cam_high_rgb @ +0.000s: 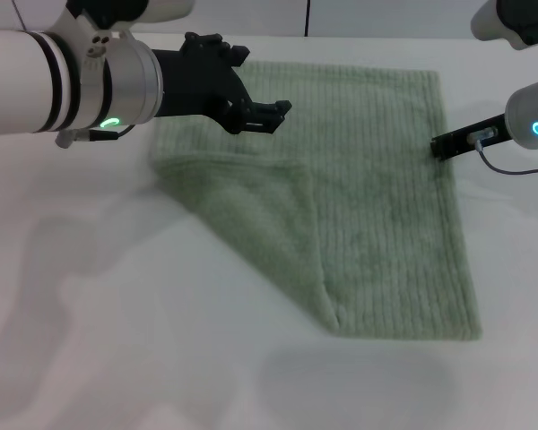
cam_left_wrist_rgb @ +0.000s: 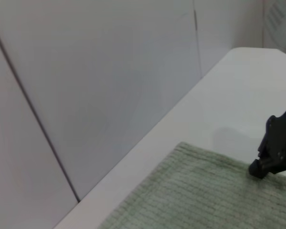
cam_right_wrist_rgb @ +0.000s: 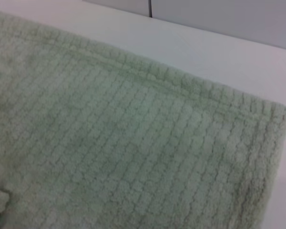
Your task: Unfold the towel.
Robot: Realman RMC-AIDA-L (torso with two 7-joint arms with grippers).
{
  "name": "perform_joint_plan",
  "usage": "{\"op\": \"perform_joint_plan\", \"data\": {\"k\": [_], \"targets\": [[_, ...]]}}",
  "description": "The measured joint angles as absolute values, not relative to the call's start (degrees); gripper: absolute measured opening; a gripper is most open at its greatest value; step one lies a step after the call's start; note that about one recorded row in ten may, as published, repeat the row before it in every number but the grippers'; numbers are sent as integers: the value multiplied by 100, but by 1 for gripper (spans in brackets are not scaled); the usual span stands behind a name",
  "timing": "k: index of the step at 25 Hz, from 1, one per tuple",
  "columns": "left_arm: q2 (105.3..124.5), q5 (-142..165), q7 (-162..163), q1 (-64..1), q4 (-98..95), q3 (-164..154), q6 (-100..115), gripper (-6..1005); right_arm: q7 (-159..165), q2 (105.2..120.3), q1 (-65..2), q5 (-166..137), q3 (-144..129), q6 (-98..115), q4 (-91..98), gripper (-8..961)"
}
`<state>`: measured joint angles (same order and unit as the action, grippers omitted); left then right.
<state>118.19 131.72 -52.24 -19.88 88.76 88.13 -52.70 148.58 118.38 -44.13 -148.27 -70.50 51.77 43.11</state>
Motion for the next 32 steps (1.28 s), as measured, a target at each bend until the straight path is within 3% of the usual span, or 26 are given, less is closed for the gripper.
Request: {"op": "perform_joint_plan", "data": {"k": [32], "targets": [[11826,13166,-5293,-2212,8804,8433,-5398,844,14844,11834,-4487,-14827,-7110,5003,4089,0]]}}
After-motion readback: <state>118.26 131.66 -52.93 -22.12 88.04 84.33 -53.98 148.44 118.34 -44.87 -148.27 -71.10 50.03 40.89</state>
